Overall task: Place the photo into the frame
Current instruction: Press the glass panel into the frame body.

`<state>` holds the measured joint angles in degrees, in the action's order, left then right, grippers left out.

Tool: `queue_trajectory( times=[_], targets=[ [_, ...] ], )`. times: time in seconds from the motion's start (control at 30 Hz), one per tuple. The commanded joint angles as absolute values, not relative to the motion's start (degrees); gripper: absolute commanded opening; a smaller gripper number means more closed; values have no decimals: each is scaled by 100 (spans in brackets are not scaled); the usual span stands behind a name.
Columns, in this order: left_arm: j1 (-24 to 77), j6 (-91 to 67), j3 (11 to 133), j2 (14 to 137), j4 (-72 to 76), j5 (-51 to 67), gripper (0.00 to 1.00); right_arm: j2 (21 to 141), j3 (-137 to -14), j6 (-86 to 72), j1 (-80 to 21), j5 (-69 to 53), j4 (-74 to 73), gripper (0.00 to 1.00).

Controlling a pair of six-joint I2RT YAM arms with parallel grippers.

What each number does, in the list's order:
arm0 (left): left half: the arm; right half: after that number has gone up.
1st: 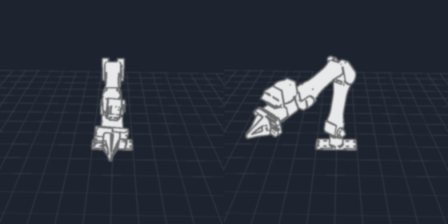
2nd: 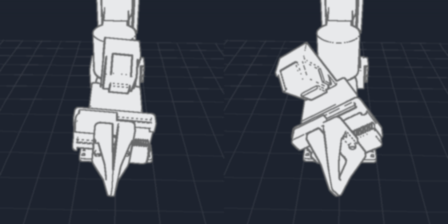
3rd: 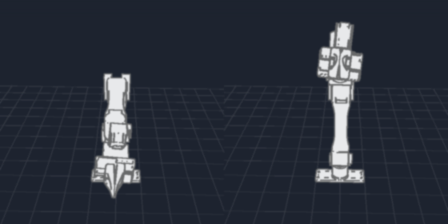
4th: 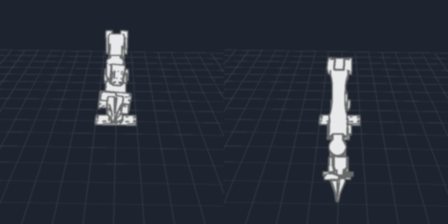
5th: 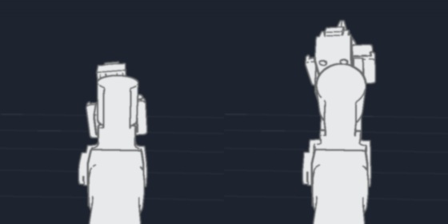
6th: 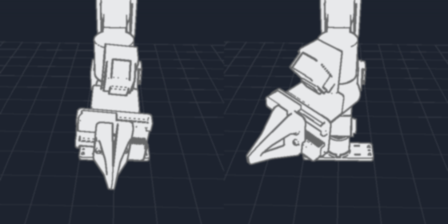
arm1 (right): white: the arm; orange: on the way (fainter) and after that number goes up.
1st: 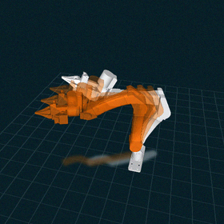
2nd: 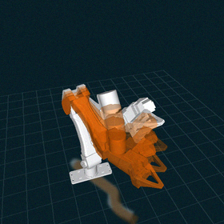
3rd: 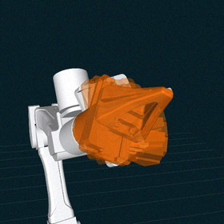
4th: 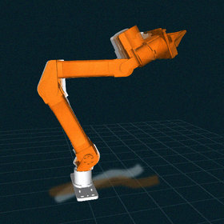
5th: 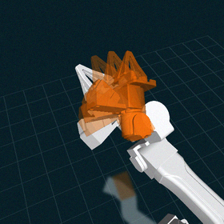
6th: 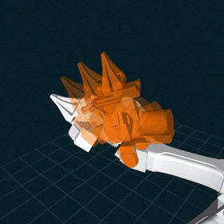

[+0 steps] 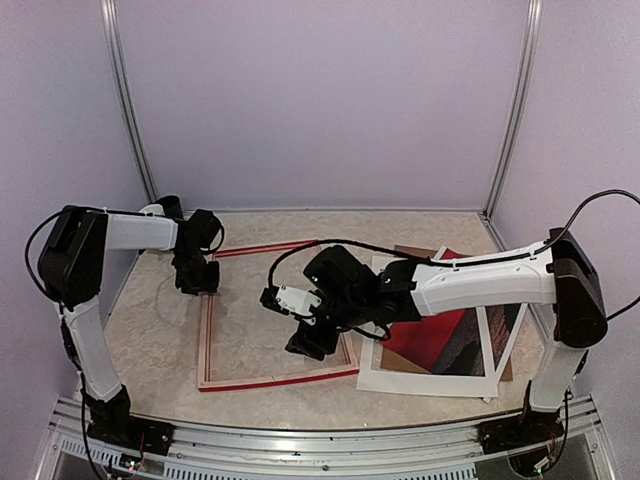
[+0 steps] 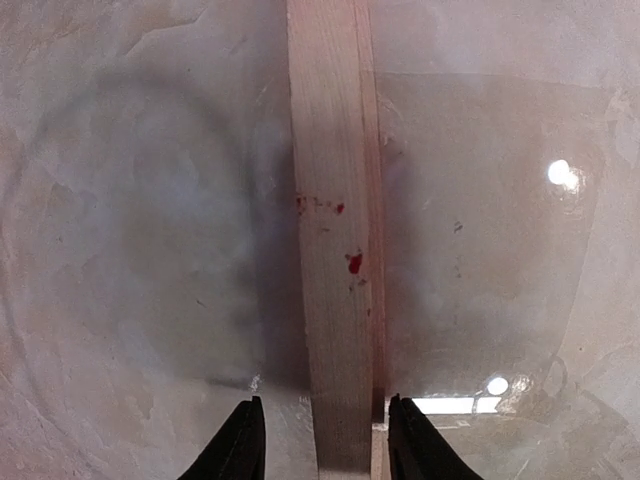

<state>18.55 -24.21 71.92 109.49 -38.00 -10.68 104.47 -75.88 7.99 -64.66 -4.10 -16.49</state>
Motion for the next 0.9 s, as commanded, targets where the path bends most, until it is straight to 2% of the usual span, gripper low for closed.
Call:
queue_trajectory(
  times=[0.0, 0.3, 0.87],
  targets=[
    [1927, -2496, 7038, 10609, -3860, -1001, 43, 10889, -7869, 1333, -6974, -265, -1611, 71],
    [2217, -2555, 6632, 10201, -4053, -949, 43, 11809, -8488, 1263, -7260, -258, -1523, 70],
    [2372, -2701, 5889, 9803, -4228, -1200, 42, 12348, -8744, 1132, -7291, -200, -1251, 69]
  ],
)
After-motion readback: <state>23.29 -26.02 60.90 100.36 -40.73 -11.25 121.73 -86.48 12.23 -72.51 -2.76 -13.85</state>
